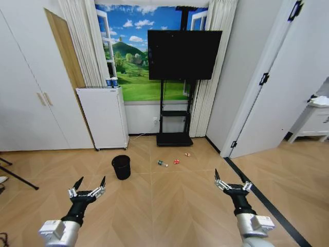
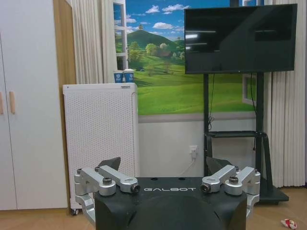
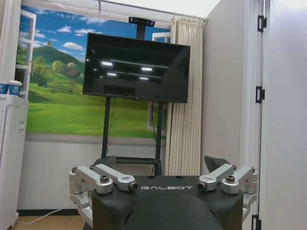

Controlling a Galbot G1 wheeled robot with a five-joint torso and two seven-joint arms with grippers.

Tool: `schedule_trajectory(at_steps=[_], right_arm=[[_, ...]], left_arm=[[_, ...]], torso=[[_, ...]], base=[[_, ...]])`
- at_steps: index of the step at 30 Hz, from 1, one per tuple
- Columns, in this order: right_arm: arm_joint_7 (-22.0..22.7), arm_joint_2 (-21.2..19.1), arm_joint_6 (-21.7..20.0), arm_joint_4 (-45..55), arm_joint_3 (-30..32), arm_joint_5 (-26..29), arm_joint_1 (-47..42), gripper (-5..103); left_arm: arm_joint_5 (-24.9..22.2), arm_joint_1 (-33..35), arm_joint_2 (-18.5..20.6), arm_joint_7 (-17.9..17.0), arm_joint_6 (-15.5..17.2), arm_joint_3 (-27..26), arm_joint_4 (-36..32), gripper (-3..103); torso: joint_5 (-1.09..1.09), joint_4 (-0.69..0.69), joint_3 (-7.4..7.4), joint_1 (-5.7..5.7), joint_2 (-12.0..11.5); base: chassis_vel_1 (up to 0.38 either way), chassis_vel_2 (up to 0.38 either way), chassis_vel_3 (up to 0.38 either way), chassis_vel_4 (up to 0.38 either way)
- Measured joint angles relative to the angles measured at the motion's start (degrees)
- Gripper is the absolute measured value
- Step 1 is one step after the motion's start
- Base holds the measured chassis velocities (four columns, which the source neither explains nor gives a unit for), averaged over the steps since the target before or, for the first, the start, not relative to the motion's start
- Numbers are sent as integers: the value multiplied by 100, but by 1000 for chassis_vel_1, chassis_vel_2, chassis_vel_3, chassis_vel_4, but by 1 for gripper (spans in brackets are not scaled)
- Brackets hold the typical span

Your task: Pick up the trash bin and place the garbage on the floor into it.

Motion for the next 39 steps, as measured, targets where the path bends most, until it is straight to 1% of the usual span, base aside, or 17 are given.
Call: schedule_trajectory(at_steps=[1, 7, 10, 12, 13, 14, 16, 22, 26, 27, 33, 36, 37, 39], right_arm=[[-36, 0, -23, 2, 19, -2, 0, 100], [-130, 12, -31, -33, 25, 65, 20, 100], [-136, 7, -28, -58, 41, 214, 50, 100], [-137, 11, -16, -70, 74, 242, 51, 100], [-137, 11, -16, -70, 74, 242, 51, 100], [-138, 25, -15, -70, 76, 248, 34, 100], [-139, 45, -11, -70, 76, 246, 19, 100], [-139, 88, 1, -88, 37, 205, 15, 100], [-140, 88, 15, -98, 42, 196, 9, 100], [-139, 83, 21, -104, 55, 196, 5, 100], [-139, 71, 27, -127, 59, 196, 12, 100], [-139, 77, 27, -136, 40, 194, 16, 100], [-141, 80, 27, -146, 31, 186, 25, 100], [-143, 81, 27, -154, 27, 173, 29, 100]], left_arm=[[21, 13, -12, 21, -7, 5, 1, 99], [28, 36, -18, 30, -8, -16, -11, 99], [19, 35, -8, 21, 3, -25, 8, 99], [19, 41, -9, -24, 11, -18, 48, 97], [19, 41, -9, -24, 11, -18, 48, 97], [11, 53, -11, -52, 15, -26, 69, 101], [-2, 55, 1, -63, 16, -50, 84, 99], [-45, 58, 45, -89, 16, -114, 98, 98], [-45, 55, 41, -94, 17, -108, 99, 98], [-43, 55, 37, -94, 20, -96, 99, 98], [-48, 57, 34, -104, 39, -89, 111, 98], [-57, 59, 36, -107, 41, -99, 112, 98], [-62, 55, 38, -112, 43, -102, 119, 98], [-65, 53, 39, -117, 43, -105, 123, 98]], torso=[[0, 0, 0, 0, 0], [0, 0, 0, -1, 0], [0, 1, -1, -3, 1], [0, 0, 0, -2, 1], [0, 0, 0, -2, 1], [-1, 0, 0, -2, 1], [0, 0, 1, -2, 1], [1, 0, 0, -1, 1], [-2, 1, 1, 0, 0], [1, 0, 0, 0, 1], [-2, 0, 1, 1, 0], [3, 1, -1, -1, 1], [-1, 1, 2, 4, -1], [0, 0, 0, 1, 0]], base=[[0, 0, 0, 0], [0, 0, 0, 0], [-43, 67, 65, -41], [-122, 118, 113, -107], [-149, 136, 129, -107], [-149, 175, 149, -150], [-176, 185, 224, -189], [-212, 223, 239, -237], [-259, 263, 286, -281], [-262, 314, 300, -304], [-331, 333, 340, -339], [-388, 383, 385, -375], [-392, 355, 372, -372], [-369, 376, 382, -380]])
